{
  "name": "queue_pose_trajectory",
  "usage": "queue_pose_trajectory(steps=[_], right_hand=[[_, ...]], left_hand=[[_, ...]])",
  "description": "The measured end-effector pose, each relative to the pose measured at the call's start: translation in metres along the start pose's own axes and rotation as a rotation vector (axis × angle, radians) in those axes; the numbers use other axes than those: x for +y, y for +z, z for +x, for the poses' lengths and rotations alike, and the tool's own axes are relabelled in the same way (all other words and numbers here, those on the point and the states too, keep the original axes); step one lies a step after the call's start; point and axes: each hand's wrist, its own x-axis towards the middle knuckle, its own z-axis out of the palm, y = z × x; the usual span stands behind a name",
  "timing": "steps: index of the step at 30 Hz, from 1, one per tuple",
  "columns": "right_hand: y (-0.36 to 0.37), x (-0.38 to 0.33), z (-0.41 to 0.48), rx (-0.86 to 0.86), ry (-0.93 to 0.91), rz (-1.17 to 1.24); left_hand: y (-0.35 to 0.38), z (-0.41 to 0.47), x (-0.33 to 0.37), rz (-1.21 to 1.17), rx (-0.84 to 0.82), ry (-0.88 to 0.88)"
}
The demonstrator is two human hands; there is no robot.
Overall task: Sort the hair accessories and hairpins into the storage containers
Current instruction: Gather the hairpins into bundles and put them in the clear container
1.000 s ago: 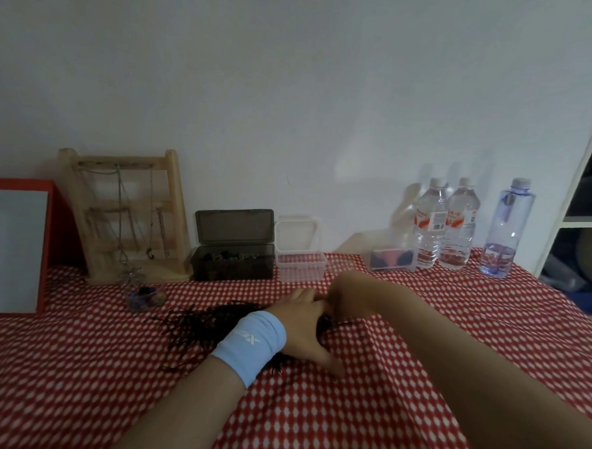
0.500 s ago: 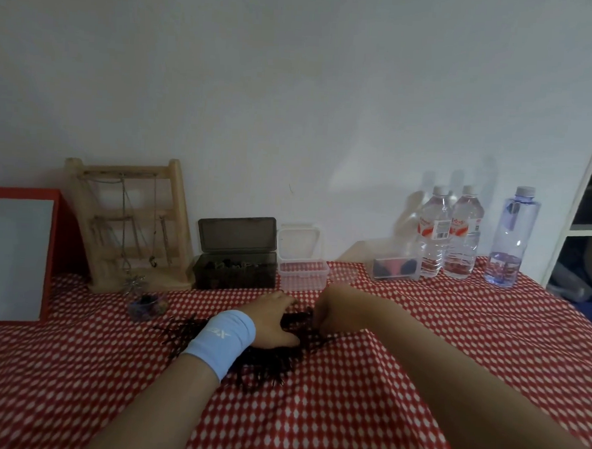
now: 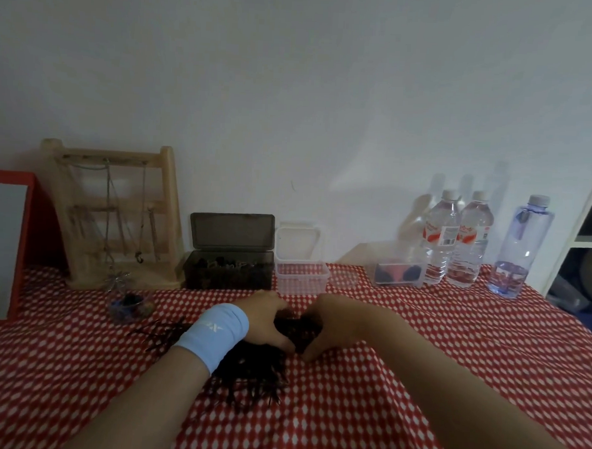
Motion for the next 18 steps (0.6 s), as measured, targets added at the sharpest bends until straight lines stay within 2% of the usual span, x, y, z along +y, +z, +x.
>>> queue_pose_trajectory(steps=[8, 11, 14, 18], right_hand=[[-0.007, -0.005, 0.010, 0.017, -0.050, -0.014], [-0.007, -0.005, 0.007, 0.046, -0.066, -0.024], [-0.010, -0.004, 0.003, -0.002, -0.034, 0.044], [-0.003, -0.014, 0.006, -0.023, -0.006, -0.004]], left_hand=[[-0.003, 0.014, -0.013, -0.078, -0.059, -0.021], [-0.006, 0.013, -0.016, -0.078, -0.024, -0.022], [-0.007, 0.009, -0.017, -0.035, 0.023, -0.039], [-0.005, 0.004, -0.015, -0.032, -0.005, 0.049]])
